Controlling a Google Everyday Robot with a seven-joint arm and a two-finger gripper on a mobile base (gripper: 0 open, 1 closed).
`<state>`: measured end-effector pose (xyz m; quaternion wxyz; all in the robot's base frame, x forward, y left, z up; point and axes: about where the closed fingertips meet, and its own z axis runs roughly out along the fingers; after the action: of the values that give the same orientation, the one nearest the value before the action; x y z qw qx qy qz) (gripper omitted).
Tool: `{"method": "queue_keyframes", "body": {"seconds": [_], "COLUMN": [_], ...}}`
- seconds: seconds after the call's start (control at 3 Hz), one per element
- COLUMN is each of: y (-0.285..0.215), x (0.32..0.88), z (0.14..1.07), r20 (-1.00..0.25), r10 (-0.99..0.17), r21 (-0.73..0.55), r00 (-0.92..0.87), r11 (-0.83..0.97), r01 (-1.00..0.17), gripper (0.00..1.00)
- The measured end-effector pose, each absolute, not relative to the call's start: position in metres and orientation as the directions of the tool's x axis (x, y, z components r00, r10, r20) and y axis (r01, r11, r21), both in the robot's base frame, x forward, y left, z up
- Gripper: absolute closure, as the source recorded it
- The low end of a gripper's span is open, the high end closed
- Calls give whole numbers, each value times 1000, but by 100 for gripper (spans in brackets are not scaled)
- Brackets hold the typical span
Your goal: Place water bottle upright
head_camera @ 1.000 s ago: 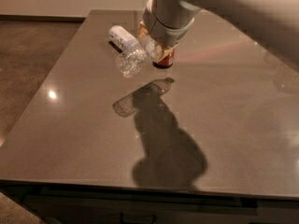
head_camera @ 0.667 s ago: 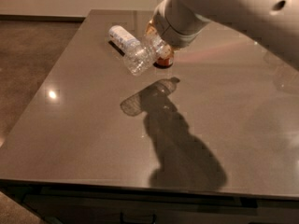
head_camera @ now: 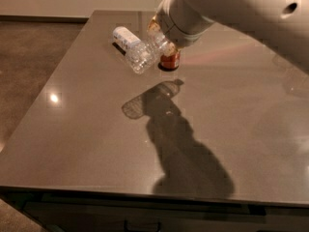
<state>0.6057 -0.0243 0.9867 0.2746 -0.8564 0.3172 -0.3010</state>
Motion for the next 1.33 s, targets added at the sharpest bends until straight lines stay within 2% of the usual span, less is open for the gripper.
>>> {"method": "queue_keyframes", "body": {"seconds": [0.33,0.67,1.33], "y": [-22,-23,-15], "x": [597,597,606], "z": [996,1004,1021], "r20": [448,578,777], "r10": [-662,-566,-335], "r21": [-637,-593,-483], "r00": [600,588,533], "r11": [-708,-786,-860], "r01": [-305,-174,164], "gripper": [100,100,100]}}
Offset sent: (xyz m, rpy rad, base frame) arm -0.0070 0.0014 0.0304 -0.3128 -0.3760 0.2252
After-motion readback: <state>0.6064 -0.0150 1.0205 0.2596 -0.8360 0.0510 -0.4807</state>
